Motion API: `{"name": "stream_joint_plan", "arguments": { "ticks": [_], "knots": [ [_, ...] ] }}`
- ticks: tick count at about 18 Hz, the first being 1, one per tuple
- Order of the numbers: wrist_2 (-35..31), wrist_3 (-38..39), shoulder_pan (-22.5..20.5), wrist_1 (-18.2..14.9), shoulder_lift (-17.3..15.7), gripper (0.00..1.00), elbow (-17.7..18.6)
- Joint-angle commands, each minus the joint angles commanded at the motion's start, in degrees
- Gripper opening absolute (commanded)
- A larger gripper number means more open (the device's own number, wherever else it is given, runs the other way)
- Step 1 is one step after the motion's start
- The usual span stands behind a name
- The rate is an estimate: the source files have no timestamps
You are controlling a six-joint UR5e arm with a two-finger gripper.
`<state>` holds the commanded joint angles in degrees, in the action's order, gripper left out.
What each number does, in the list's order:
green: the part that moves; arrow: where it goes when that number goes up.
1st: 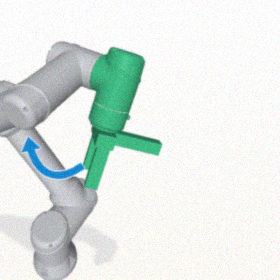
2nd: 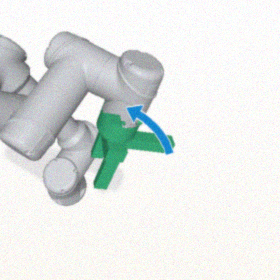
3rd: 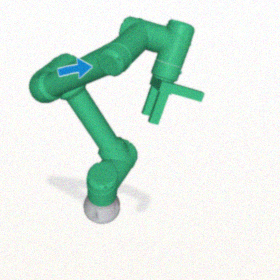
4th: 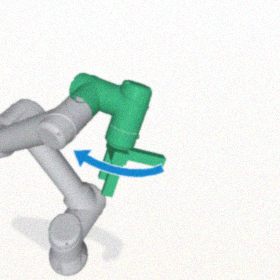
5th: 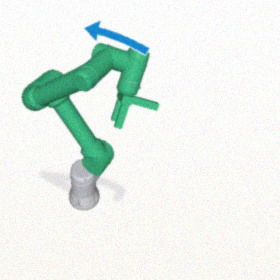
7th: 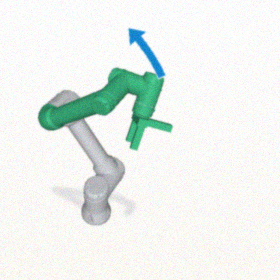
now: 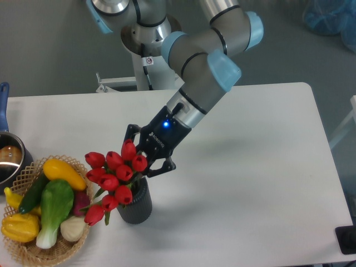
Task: Pick up the flowers from the vase
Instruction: 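Lift the gripped tulip bunch upward out of the black vase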
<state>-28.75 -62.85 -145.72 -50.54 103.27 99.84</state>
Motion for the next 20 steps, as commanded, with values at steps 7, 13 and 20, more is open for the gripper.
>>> {"name": "stream_joint_plan", "arguments": {
  "ticks": [7, 13, 20],
  "knots": [
    [6.59, 4.38, -2.20, 0.17, -2.73, 0.36, 0.00],
    [8.09, 5.97, -2.37, 0.18, -3.96, 0.36, -0.35],
    [9.59, 9.23, -2.37, 0.18, -5.80, 0.36, -1.23]
  ]
}}
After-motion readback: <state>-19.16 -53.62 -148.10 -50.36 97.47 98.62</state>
